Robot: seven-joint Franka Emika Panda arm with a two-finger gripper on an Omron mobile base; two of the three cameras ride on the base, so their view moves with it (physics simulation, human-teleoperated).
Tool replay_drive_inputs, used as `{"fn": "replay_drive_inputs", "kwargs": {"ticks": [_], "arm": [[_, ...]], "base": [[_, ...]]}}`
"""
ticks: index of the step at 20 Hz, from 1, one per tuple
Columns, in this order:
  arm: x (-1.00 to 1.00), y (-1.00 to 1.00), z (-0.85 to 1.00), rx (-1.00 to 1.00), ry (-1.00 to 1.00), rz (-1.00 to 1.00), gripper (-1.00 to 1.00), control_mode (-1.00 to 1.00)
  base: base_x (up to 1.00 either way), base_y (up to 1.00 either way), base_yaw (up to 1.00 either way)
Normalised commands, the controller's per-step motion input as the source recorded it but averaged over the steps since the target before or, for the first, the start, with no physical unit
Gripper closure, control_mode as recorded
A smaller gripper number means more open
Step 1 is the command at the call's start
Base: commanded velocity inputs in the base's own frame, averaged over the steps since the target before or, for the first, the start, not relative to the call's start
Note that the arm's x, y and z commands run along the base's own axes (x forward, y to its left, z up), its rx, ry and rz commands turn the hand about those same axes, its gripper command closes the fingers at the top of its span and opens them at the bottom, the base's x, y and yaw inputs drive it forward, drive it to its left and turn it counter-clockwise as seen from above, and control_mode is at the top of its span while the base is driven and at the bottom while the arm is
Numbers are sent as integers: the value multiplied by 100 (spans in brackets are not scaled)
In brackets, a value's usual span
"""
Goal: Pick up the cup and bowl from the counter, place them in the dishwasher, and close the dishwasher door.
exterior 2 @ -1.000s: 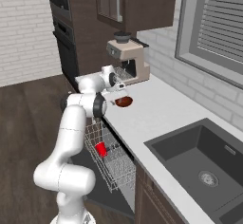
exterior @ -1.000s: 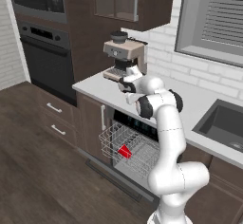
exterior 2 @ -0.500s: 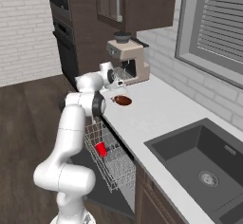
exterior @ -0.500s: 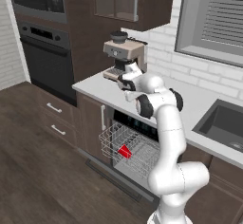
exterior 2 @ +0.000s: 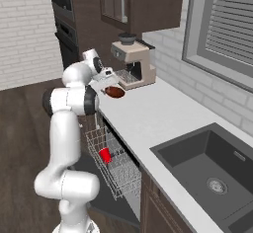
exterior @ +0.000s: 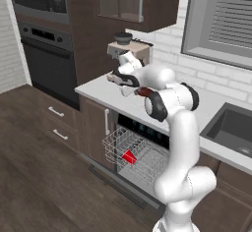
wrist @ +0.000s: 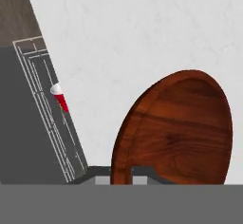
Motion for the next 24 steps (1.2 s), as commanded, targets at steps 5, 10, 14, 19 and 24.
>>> {"fn": "replay_drive_inputs", "kwargs": {"ticks": [5,10,14,19,24], "arm": [[-100,32,18,6,-31,-20,100,-100],[-100,15,26,8,-24,-21,100,-100],[-100,46,32,1,-5,-28,100,-100],[-93,10,-9,17,-1,-29,100,-100],[-56,-20,-56,29,-1,-19,100,-100]], "base": [[0,0,0],[0,0,0],[0,0,0],[0,0,0],[0,0,0]]}}
